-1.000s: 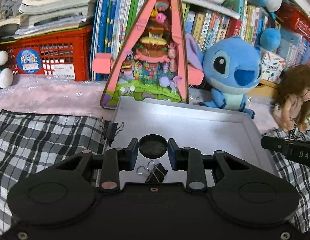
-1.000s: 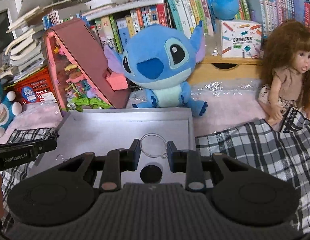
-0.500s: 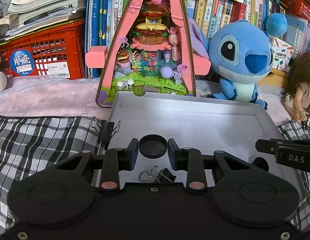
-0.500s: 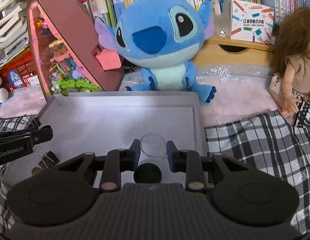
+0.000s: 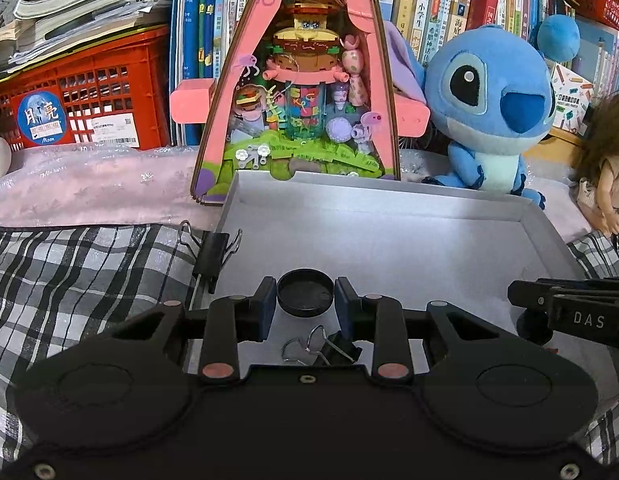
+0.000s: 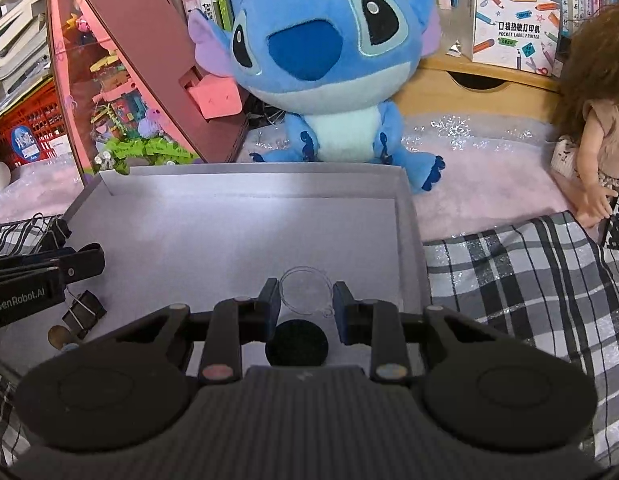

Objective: Organize rigid objects
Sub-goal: 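Open the left tool to drop the cap while the right tool releases the ring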

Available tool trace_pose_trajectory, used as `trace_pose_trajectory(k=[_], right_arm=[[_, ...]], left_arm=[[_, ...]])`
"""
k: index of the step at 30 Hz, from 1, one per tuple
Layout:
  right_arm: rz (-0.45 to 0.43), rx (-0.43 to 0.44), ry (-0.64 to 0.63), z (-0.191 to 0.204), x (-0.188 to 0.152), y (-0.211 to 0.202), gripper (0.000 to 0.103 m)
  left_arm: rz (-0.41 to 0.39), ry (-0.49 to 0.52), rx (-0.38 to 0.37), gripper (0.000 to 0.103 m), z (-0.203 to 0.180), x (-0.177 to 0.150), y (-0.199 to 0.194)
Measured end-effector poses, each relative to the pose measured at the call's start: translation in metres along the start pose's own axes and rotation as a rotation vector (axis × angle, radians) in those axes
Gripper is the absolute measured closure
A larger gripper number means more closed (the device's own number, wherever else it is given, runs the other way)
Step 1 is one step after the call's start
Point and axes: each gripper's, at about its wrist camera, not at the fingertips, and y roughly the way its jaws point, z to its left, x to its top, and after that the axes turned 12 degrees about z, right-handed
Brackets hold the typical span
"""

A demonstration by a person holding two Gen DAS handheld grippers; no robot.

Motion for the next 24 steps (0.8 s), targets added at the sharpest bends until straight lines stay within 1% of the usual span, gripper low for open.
trace_pose_trajectory(k=[8, 10, 12, 16, 17, 18, 19, 20, 22, 24], right_arm=[[0.003, -0.006, -0.002, 0.0, 0.0, 0.004, 0.069], [0.002, -0.009, -0.004, 0.0, 0.0, 0.004, 0.068], [-0.002, -0.008, -0.003, 0.0, -0.001, 0.004, 0.065], [-0.01, 0.004, 0.007, -0.002, -0.002, 0.003, 0.065], [-0.011, 0.005, 0.008, -0.003, -0.003, 0.002, 0.061], [-0.015, 0.004, 0.01, -0.003, -0.003, 0.001, 0.054], [-0.021, 0.004, 0.013, -0.004, -0.003, -0.001, 0.051], [-0.027, 0.006, 0.016, -0.004, -0.004, -0.003, 0.05], [-0.037, 0.012, 0.023, -0.005, -0.005, -0.008, 0.047], [-0.051, 0.015, 0.025, -0.004, -0.007, -0.014, 0.042]], left_arm=[[0.007, -0.003, 0.011, 0.073, 0.001, -0.002, 0.004], [0.009, -0.002, 0.012, 0.073, 0.002, -0.003, 0.005], [0.005, 0.003, 0.015, 0.073, 0.001, -0.003, 0.005], [0.001, 0.014, 0.022, 0.073, 0.001, -0.005, 0.005], [0.0, 0.015, 0.022, 0.073, 0.0, -0.005, 0.004], [-0.003, 0.015, 0.023, 0.072, 0.001, -0.006, 0.003], [-0.007, 0.015, 0.023, 0.07, 0.001, -0.007, 0.001], [-0.013, 0.016, 0.024, 0.065, 0.001, -0.007, -0.002], [-0.026, 0.016, 0.029, 0.061, 0.0, -0.009, -0.008], [-0.038, 0.023, 0.032, 0.058, -0.001, -0.011, -0.016]])
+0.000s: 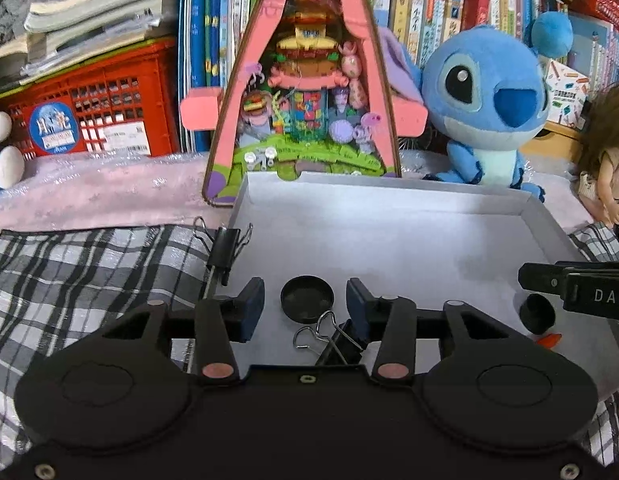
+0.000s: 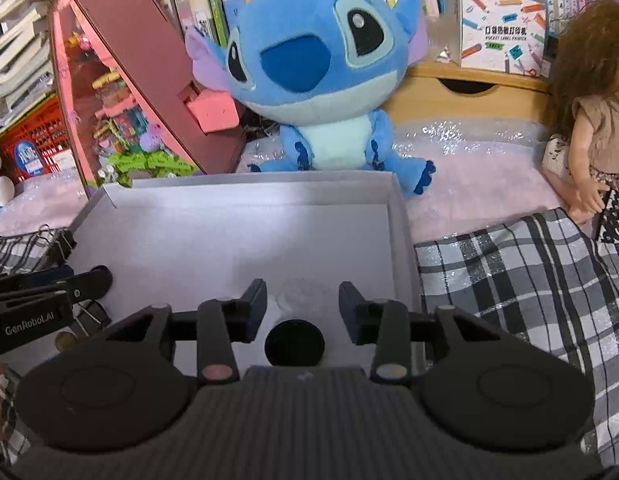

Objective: Organize rigid objects
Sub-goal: 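Open the left tool to drop the cap while the right tool releases the ring, then move both open tools back from the tray toward the items on the cloth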

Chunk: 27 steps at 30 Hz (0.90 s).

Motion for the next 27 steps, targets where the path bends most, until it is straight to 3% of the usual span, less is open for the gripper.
trace_pose_trajectory(k=[5, 14, 27], right_arm=[[-0.043, 0.011, -0.017, 0.004, -0.007, -0.019, 0.033], [-0.119, 0.018, -0.088, 0.011, -0.037, -0.055, 0.019], [-0.212, 0.036, -0.158, 0.012, -0.089, -0.108, 0.016]], left_arm=[[-0.047, 0.024, 0.008, 0.045, -0.003, -0.008, -0.026], [-0.101, 0.054, -0.027, 0.036, -0.007, -0.034, -0.076], [-0.137, 0.071, -0.087, 0.033, -0.01, -0.093, -0.13]])
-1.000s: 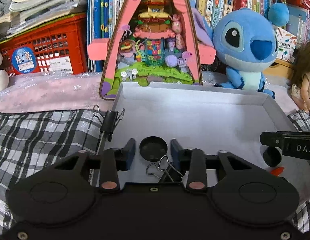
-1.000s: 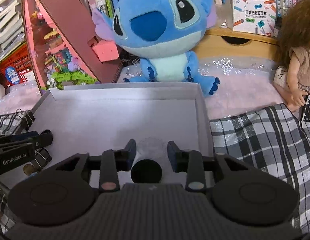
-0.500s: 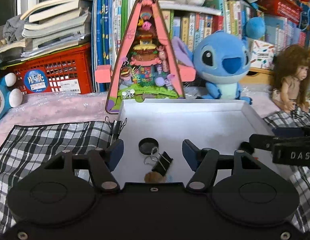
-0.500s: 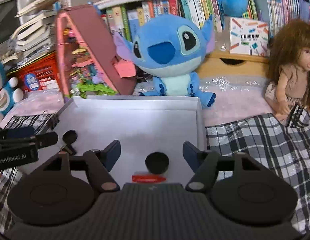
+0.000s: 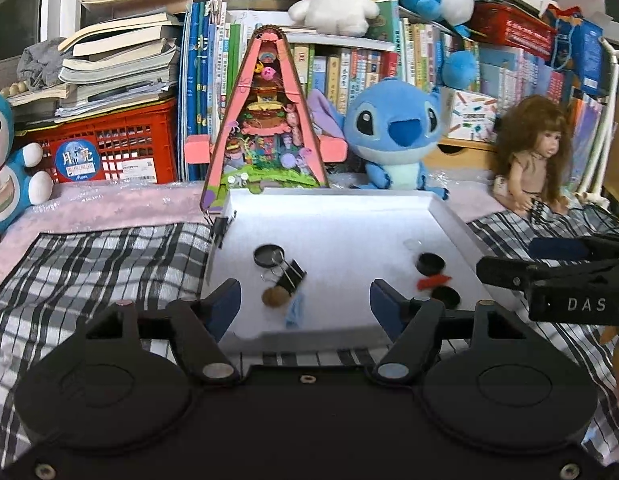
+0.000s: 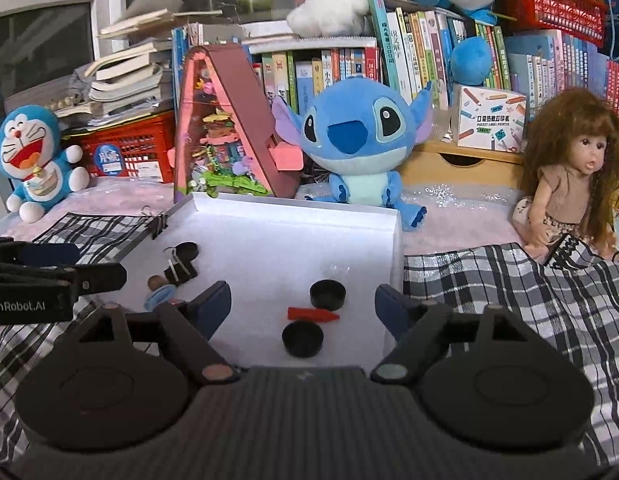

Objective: Organize rigid objects
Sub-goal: 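Move both open tools back from the tray toward the items on the cloth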

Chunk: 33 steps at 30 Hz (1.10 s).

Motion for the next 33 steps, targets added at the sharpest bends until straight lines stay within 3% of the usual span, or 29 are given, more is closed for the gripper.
trace_pose_trajectory(k=[16, 23, 33], right_arm=[[-0.049, -0.004, -0.046, 0.008, -0.056, -0.039, 0.012], [-0.055, -0.023, -0.071, 0.012, -0.086, -0.05, 0.012], [-0.098, -0.059, -0.028, 0.017, -0.14, -0.063, 0.012]], left_arm=[[-0.027, 0.043, -0.036, 0.029, -0.016, -0.079, -0.035], [-0.026, 0.08, -0.006, 0.029, -0.022, -0.111, -0.042], [-0.014, 0.044, 0.012, 0.029, -0.023, -0.154, -0.045]])
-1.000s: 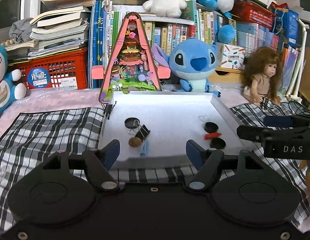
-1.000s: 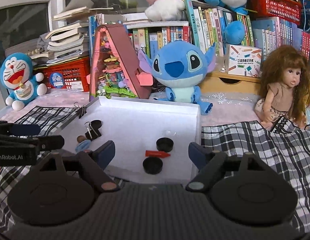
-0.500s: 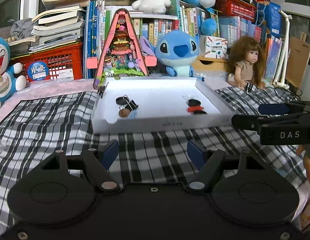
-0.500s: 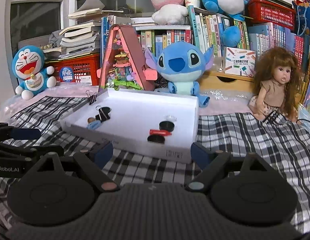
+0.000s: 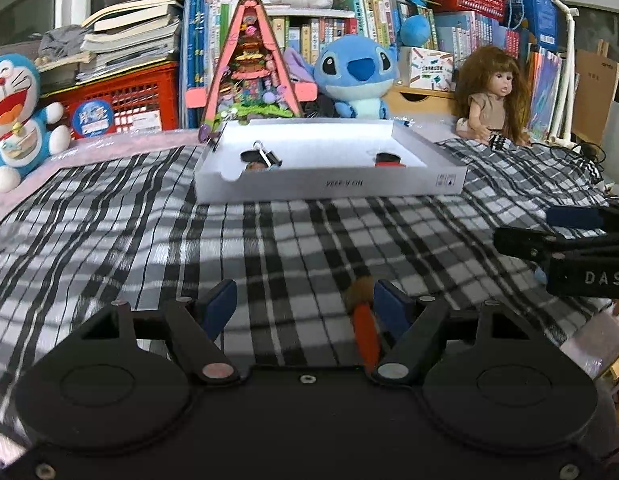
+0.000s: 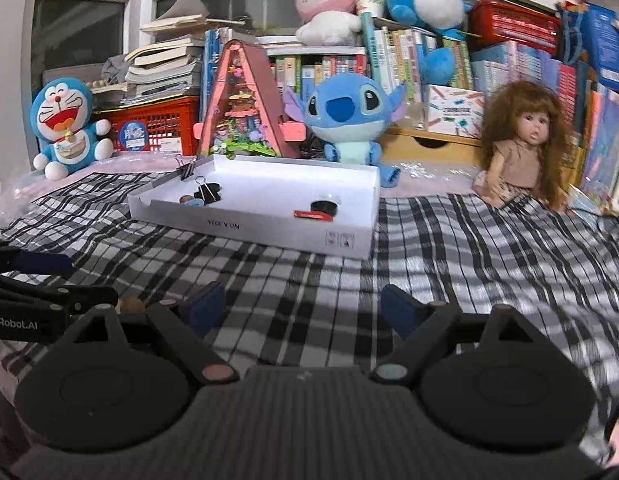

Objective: Organize rigid objects
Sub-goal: 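Move both open tools back from the tray toward the items on the cloth, then close the left tool on the red stick while the right tool grasps a blue plastic piece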

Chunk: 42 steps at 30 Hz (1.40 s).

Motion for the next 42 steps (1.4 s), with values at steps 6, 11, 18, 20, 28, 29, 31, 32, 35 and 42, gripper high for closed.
trace_pose_trajectory(k=[6, 11, 18, 20, 28, 29, 31, 32, 35, 42], right_arm=[[-0.014, -0.029, 0.061, 0.002, -0.031, -0.01, 0.012], [-0.033, -0.049, 0.093, 0.001, -0.045, -0.02, 0.021], [-0.024, -0.077, 0.112, -0.004, -0.052, -0.024, 0.03], [-0.013, -0.089, 0.124, -0.005, -0.053, -0.023, 0.035], [0.029, -0.073, 0.15, -0.008, -0.052, -0.012, 0.069], [0.032, -0.069, 0.149, -0.008, -0.052, -0.011, 0.073], [0.035, -0.057, 0.142, -0.007, -0.049, -0.008, 0.075], [0.037, -0.049, 0.141, -0.007, -0.048, -0.006, 0.078], [0.05, -0.016, 0.135, -0.007, -0.042, 0.0, 0.081], [0.075, 0.113, 0.066, -0.001, -0.029, 0.01, 0.082]], left_arm=[[0.022, -0.05, -0.023, 0.033, 0.002, -0.019, 0.002], [0.002, -0.023, 0.024, 0.051, -0.001, -0.024, 0.0], [0.0, -0.023, 0.057, 0.062, 0.004, -0.022, 0.001], [0.001, -0.027, 0.067, 0.063, 0.006, -0.021, 0.001], [0.006, -0.079, 0.1, 0.063, 0.019, -0.013, 0.007], [0.005, -0.081, 0.098, 0.063, 0.02, -0.013, 0.007], [0.003, -0.082, 0.09, 0.063, 0.021, -0.012, 0.006], [0.002, -0.081, 0.082, 0.063, 0.02, -0.013, 0.005], [-0.004, -0.068, 0.061, 0.062, 0.016, -0.015, 0.003], [-0.014, -0.046, 0.032, 0.059, 0.005, -0.013, 0.005]])
